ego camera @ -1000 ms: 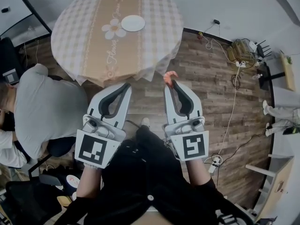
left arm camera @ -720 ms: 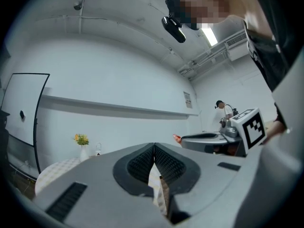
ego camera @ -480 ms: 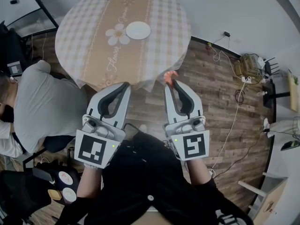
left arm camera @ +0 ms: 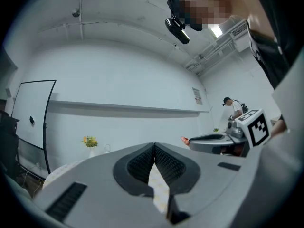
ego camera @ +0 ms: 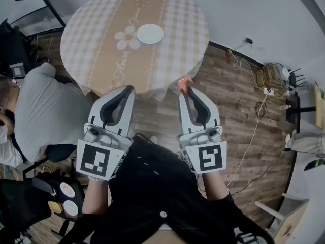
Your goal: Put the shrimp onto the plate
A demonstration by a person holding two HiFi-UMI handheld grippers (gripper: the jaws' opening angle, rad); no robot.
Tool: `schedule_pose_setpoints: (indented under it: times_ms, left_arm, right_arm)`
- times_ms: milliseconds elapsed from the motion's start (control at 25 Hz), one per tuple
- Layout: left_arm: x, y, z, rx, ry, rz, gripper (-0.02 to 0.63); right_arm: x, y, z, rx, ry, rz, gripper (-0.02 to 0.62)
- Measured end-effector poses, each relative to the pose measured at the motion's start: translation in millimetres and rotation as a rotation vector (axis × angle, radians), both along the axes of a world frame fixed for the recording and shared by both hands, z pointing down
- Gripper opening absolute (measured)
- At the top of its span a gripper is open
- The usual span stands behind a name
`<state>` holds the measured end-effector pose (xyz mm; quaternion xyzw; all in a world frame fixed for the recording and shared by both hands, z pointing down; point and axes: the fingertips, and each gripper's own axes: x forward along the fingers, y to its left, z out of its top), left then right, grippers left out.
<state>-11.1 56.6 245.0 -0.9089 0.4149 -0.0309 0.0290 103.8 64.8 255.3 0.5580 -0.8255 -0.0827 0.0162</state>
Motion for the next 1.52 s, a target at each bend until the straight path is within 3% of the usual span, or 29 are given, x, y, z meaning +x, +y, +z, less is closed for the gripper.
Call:
schedule_pose_setpoints:
  times_ms: [480,920,1520]
  left_arm:
    - [11,-18,-2,0.013,-0.012,0.009,0.003]
    - [23,-70,-10,0.023,-0.018,0.054,0.004]
    - [-2,-157,-5,0.016,0.007,0.058,0.004]
  right_arm:
    - [14,-14,3,-0.001,-0.012,0.019,0.04]
    - [23,-62,-6,0.009,-0.012,0.054,0.04]
    - [0,-148,-3,-0.006,0.015,0.07,0.04]
